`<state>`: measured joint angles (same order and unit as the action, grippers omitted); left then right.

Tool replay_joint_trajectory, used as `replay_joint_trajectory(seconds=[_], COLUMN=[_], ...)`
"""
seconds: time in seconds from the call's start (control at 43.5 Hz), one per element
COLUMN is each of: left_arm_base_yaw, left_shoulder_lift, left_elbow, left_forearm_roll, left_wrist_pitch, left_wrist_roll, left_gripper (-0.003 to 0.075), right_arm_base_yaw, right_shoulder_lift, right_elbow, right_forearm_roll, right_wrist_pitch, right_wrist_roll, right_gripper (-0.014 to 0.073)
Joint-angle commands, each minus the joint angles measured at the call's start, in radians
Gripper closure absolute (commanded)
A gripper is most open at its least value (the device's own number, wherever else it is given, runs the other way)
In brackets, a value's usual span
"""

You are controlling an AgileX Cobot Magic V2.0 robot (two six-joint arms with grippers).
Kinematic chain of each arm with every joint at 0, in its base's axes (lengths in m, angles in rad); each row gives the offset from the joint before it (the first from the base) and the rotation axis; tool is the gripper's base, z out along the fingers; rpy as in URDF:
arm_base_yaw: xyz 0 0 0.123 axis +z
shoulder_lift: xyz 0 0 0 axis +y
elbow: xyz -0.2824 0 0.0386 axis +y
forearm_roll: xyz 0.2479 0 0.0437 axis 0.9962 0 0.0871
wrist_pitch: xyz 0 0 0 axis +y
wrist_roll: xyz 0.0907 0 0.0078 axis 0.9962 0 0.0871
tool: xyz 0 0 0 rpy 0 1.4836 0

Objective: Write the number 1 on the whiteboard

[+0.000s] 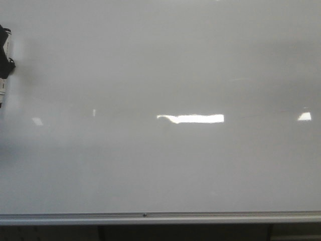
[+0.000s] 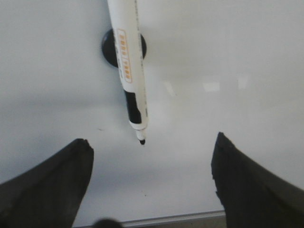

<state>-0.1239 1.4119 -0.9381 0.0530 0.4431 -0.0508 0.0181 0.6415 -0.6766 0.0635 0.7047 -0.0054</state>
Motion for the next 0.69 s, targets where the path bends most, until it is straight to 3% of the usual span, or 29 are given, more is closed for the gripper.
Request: replay_joint_trajectory(seconds=[0.0, 0.253, 0.667], left_arm_base_yaw=[0.017, 0.015, 0.015], left_shoulder_lift=[0.011, 0.075, 0.148], left_elbow=[-0.052, -0.068, -0.069], left_forearm_roll=[-0.013, -0.013, -0.015], left_wrist_pitch=[-0.085, -0.21, -0.253], left_wrist_roll=[-0.011, -0.011, -0.011], left_gripper=[0.0206, 0.0207, 0.0209], right_arm_base_yaw=[0.002, 0.002, 0.002], right_shoulder_lift=[0.008, 0.008, 0.008], right_elbow=[-0.031, -0.031, -0.031], right_forearm_roll=[0.005, 0.005, 0.005], right_wrist_pitch=[-0.06, -0.06, -0.06], right_wrist_roll=[-0.012, -0.012, -0.012], right_gripper=[0.0055, 0.0055, 0.0055])
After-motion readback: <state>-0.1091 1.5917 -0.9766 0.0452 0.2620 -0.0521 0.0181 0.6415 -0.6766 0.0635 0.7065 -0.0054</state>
